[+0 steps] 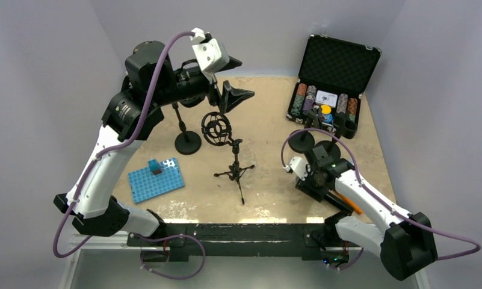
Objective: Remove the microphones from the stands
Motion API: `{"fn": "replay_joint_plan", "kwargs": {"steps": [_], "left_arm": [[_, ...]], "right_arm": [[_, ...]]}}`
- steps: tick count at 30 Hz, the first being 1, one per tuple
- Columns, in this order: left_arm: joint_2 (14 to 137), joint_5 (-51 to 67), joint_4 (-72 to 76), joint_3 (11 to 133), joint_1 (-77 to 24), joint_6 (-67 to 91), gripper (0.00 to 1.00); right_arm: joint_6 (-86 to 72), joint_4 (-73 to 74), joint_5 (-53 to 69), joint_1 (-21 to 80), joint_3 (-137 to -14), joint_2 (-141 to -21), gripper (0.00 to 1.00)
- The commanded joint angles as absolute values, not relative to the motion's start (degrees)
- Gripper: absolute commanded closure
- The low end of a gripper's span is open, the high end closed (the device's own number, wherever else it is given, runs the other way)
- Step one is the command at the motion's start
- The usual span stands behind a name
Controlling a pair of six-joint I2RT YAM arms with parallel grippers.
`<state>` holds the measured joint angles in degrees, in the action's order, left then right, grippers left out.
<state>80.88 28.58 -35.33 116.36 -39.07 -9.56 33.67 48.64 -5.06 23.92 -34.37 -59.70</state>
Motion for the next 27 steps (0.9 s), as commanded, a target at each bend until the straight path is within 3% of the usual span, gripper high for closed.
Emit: {"fn": "replay_joint_plan", "kwargs": {"steps": [1,8,13,22,27], "left_arm": [[79.79,30.01,-33.82,116.89,-39.11,-8.53,0.18],[79.63,30.23,-33.90,116.85,-39.11,-8.58,0.18],[79.54,30.65,-34.17,117.10,-39.11,-8.81,0.18],[79.40,32.17,-37.47,119.28,-39.11,-10.66,0.18],[75.66,33.62,-46.49,118.00,-39.11,-17.75,0.19]], "right_arm": [[32.83,50.88,-6.70,23.64,-36.02,-57.70,0.36],[32.19,53.52,-7.35,23.64,-38.39,-56.50,0.34],[30.56,57.93,-4.94,23.64,-46.76,-56.32,0.32],[32.86,73.58,13.07,24.60,-64.48,-54.44,0.28],[34.35,77.44,22.15,24.78,-75.21,-53.34,0.30]]}}
